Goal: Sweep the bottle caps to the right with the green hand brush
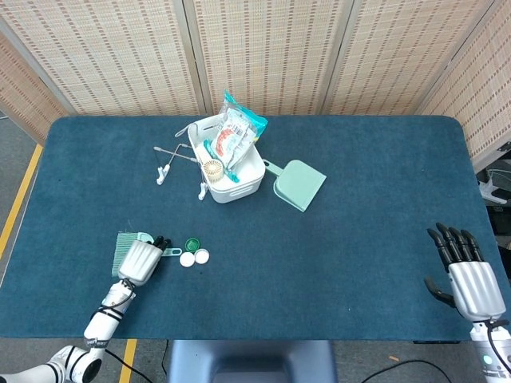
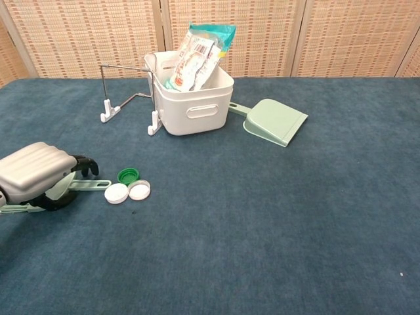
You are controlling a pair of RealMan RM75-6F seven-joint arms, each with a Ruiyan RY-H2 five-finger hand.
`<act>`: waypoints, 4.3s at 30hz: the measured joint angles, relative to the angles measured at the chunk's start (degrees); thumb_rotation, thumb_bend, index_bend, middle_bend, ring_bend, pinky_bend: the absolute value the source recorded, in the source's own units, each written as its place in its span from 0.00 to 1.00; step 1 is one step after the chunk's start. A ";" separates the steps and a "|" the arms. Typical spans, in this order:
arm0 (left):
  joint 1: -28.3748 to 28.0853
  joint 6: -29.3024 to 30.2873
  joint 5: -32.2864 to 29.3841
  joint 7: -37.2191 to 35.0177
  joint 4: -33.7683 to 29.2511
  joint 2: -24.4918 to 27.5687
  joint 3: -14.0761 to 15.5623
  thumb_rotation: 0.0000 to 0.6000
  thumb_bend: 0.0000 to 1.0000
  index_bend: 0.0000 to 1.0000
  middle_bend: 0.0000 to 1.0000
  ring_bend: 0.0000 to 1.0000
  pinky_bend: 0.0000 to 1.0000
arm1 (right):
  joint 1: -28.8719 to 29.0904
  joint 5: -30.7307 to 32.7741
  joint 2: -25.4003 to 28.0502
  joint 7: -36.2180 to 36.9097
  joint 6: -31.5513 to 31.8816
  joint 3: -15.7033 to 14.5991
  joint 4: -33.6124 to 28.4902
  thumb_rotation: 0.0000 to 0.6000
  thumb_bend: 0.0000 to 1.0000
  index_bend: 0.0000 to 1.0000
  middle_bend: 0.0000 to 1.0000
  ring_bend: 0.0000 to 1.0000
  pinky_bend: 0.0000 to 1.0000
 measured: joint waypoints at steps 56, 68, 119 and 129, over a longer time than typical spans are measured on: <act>-0.88 16.45 5.56 -51.62 5.69 -2.03 -1.90 1.00 0.69 0.78 0.94 0.78 0.89 | -0.17 -0.60 0.02 -0.40 -0.32 -0.43 -0.56 1.00 0.22 0.00 0.00 0.00 0.00; -2.27 20.44 7.87 -63.86 25.30 -14.12 -0.28 1.00 0.69 0.78 0.94 0.78 0.89 | -0.47 -0.82 0.38 0.04 0.42 -0.36 -0.77 1.00 0.22 0.00 0.00 0.00 0.00; -13.41 19.63 6.98 -66.97 22.66 -20.21 -2.07 1.00 0.69 0.78 0.95 0.78 0.89 | -0.57 -0.06 1.19 2.01 0.28 0.14 -0.50 1.00 0.22 0.00 0.00 0.00 0.00; -8.98 17.82 4.10 -64.99 15.57 -12.59 -1.51 1.00 0.74 0.78 0.93 0.78 0.97 | -0.65 -0.80 0.92 1.00 0.40 -0.28 -0.98 1.00 0.22 0.00 0.00 0.00 0.00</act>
